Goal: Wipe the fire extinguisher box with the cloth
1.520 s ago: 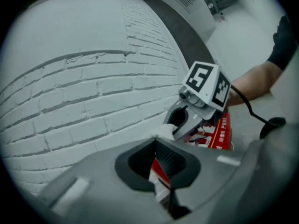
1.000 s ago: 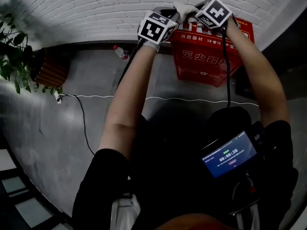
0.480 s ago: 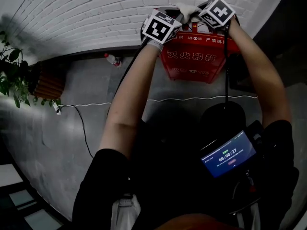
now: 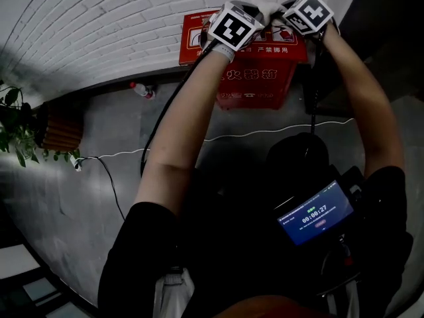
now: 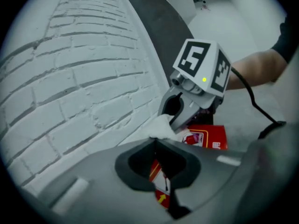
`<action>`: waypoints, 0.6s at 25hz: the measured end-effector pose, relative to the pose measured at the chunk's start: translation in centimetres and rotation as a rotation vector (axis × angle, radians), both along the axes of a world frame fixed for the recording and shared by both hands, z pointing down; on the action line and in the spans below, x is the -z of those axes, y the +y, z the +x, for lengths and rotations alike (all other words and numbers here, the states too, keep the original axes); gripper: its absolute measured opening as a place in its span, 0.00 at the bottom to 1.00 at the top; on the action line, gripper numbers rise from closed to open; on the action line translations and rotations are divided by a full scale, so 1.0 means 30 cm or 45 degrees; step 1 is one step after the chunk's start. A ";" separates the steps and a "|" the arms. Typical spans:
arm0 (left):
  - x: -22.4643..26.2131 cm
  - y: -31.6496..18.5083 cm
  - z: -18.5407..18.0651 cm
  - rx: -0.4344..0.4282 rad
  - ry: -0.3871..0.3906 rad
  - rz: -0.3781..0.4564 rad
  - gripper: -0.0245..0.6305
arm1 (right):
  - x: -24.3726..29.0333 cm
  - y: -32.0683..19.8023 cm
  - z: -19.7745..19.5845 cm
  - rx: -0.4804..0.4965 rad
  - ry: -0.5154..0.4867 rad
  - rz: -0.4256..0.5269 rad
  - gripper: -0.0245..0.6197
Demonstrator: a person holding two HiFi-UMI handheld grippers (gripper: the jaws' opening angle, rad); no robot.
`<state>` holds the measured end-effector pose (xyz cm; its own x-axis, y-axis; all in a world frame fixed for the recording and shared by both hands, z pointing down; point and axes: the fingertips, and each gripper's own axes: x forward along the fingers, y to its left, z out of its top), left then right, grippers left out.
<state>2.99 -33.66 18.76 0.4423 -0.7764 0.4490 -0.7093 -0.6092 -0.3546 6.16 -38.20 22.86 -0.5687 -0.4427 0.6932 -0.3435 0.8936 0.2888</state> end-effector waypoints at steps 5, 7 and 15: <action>-0.059 0.022 0.130 -0.076 -0.001 -0.061 0.04 | -0.039 -0.023 0.108 -0.057 -0.018 -0.006 0.17; -0.088 0.019 0.150 -0.075 -0.007 -0.061 0.04 | -0.060 -0.025 0.127 -0.069 -0.035 -0.003 0.17; 0.015 0.008 0.113 -0.011 0.000 0.056 0.04 | 0.078 0.027 0.092 -0.020 -0.152 0.070 0.17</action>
<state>6.38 -33.42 18.31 0.4492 -0.7914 0.4145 -0.7042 -0.5992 -0.3808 8.92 -37.41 20.54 -0.6384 -0.4877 0.5955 -0.3919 0.8718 0.2939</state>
